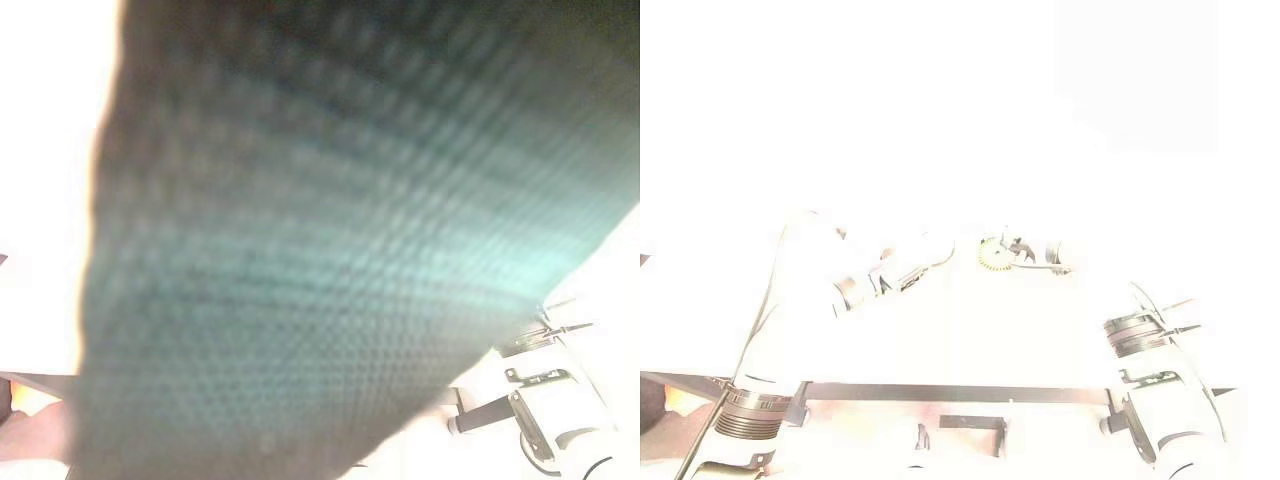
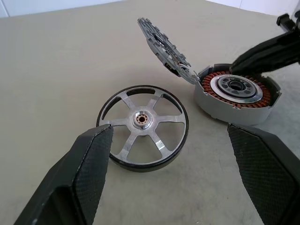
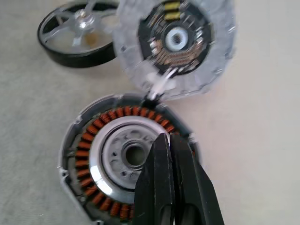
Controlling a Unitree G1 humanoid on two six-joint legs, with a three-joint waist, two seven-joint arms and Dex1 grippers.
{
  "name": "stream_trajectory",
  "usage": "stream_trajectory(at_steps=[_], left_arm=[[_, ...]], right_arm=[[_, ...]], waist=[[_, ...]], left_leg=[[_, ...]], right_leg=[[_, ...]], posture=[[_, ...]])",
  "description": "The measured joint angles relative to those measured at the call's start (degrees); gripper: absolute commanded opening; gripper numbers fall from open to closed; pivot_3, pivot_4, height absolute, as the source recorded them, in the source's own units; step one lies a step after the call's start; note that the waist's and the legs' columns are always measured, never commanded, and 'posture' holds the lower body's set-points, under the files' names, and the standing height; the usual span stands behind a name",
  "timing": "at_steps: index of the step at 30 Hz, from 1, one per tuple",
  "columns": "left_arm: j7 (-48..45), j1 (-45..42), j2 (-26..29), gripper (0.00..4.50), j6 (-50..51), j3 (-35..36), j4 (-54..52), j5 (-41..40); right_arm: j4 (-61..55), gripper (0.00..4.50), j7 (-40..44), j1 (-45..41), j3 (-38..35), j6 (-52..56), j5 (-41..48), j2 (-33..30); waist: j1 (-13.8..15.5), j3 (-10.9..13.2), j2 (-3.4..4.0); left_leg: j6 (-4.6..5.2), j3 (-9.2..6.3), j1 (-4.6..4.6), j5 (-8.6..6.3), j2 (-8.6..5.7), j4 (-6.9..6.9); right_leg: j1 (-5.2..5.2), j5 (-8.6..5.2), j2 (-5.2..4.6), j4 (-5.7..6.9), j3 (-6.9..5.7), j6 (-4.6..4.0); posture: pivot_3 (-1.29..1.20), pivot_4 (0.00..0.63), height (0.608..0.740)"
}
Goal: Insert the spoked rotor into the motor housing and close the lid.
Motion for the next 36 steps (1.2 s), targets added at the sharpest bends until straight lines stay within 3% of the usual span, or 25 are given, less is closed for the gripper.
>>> stream_trajectory(at_steps=[16,25,36], left_arm=[[0.45,1.41,0.15,4.13,0.12,0.16,-0.38,-0.14],[1.37,1.99,-0.75,4.13,0.44,0.12,-0.83,-0.35],[7.72,4.56,-4.67,4.13,8.36,3.85,-1.21,-2.91]], right_arm=[[3.45,0.02,-1.58,4.08,2.34,-2.68,-1.03,2.21],[0.08,0.02,-0.54,1.58,-0.56,-0.13,0.59,-0.47],[-2.51,0.02,-0.35,-0.27,-1.91,1.05,1.12,-1.92]], waist=[[-0.02,0.0,0.03],[-0.02,0.07,0.09],[0.01,0.08,0.1]], left_leg=[[-0.02,0.04,0.12,-0.13,0.03,-0.03],[-0.04,0.26,-0.01,-0.09,0.2,-0.03],[0.0,0.45,-0.1,0.07,0.31,-0.13]], right_leg=[[0.11,-0.01,0.03,-0.06,0.01,0.0],[0.04,-0.01,0.03,-0.04,0.01,0.0],[-0.1,-0.03,0.11,-0.15,0.02,-0.05]], posture=[[0.0,0.0,0.74],[0.0,0.0,0.74],[0.0,0.0,0.74]])
